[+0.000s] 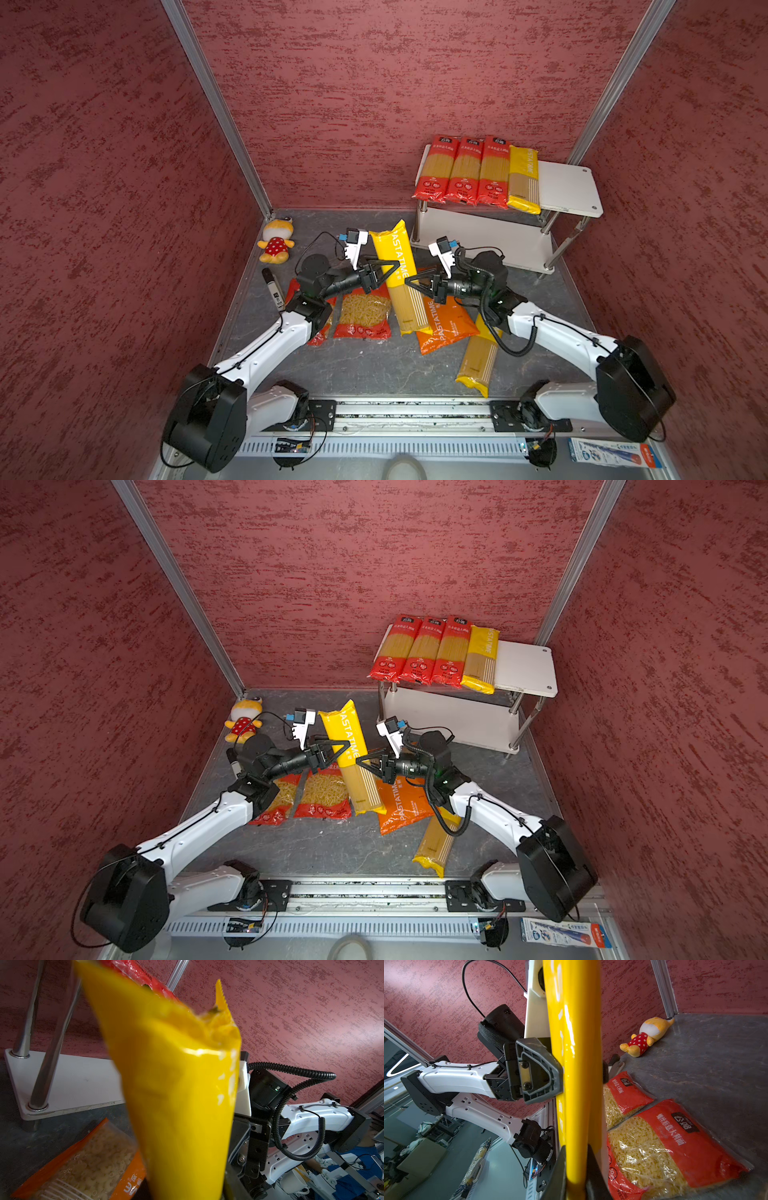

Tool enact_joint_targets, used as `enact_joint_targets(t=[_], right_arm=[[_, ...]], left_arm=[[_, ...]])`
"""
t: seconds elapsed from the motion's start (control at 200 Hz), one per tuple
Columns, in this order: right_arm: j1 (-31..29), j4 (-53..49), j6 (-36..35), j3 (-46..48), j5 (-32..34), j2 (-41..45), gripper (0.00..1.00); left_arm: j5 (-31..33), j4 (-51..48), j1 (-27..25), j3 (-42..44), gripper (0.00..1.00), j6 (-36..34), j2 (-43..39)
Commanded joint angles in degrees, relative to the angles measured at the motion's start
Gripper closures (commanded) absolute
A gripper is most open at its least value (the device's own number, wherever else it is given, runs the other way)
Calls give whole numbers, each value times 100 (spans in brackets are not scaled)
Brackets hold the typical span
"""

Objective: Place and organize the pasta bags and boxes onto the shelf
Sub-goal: 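Lift the yellow bag upright with both grippers, right gripper raising it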

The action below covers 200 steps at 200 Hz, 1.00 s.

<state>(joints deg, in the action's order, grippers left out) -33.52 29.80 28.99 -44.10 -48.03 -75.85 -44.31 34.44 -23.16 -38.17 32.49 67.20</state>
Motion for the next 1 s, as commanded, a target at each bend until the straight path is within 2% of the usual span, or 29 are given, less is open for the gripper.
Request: enact_joint_targets(t=[0.0, 0.11, 0.301, 0.421, 0.531, 0.726, 0.867, 0.997], right_arm=[[9, 828, 18, -224, -82, 217, 96], [31, 851, 84, -104, 159, 247, 83], [60, 847, 178, 214, 480, 375, 69], [134, 677, 169, 383, 598, 533, 62], [211, 527, 177, 576, 739, 715, 51], [251, 533, 360, 953, 962, 910, 38], [243, 834, 645, 1147, 1032, 890, 34], [241, 788, 630, 1092, 1157, 836, 33]], left_arm=[[-112, 274, -114, -186, 75, -68, 48], [-56, 276, -162, -349, 86, -44, 83], [285, 148, -229, -680, 100, -32, 39], [505, 254, -234, -822, 100, 71, -11], [732, 315, -224, -968, 100, 108, -96], [1317, 504, -148, -1191, 100, 221, -165], [1570, 749, -84, -1437, 100, 527, -31], [1523, 795, -79, -1735, 100, 844, 142]])
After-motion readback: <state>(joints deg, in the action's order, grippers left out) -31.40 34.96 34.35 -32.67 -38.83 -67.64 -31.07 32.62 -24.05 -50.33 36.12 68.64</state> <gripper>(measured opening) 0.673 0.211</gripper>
